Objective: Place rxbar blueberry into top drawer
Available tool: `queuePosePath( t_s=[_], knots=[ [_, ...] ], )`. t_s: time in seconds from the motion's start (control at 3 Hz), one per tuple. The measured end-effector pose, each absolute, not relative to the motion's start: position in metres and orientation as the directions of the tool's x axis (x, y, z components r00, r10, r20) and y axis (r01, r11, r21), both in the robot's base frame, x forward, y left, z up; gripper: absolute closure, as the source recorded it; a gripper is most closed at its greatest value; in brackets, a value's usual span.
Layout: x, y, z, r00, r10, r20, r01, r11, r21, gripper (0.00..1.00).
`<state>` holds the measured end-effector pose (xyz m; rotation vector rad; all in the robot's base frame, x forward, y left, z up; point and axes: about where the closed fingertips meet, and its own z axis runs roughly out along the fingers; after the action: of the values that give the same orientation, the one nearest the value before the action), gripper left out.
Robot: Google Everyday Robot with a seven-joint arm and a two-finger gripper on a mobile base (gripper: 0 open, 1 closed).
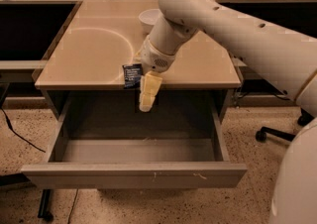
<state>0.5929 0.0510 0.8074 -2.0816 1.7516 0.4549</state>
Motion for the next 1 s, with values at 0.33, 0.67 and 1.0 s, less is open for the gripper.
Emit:
queuePosePath(
  t_s=[0.33, 0.67, 1.0],
  knots=[
    [0.5926, 0.0507, 0.8065, 0.169, -0.862, -0.477, -0.986, -0.149, -0.080, 0.18],
    [0.5926, 0.0507, 0.8064, 0.169, -0.862, -0.477, -0.986, -0.149, -0.080, 0.41],
    [0.5926, 0.0507, 0.8064, 0.169, -0.862, -0.477, -0.986, -0.149, -0.080, 0.64]
  ],
)
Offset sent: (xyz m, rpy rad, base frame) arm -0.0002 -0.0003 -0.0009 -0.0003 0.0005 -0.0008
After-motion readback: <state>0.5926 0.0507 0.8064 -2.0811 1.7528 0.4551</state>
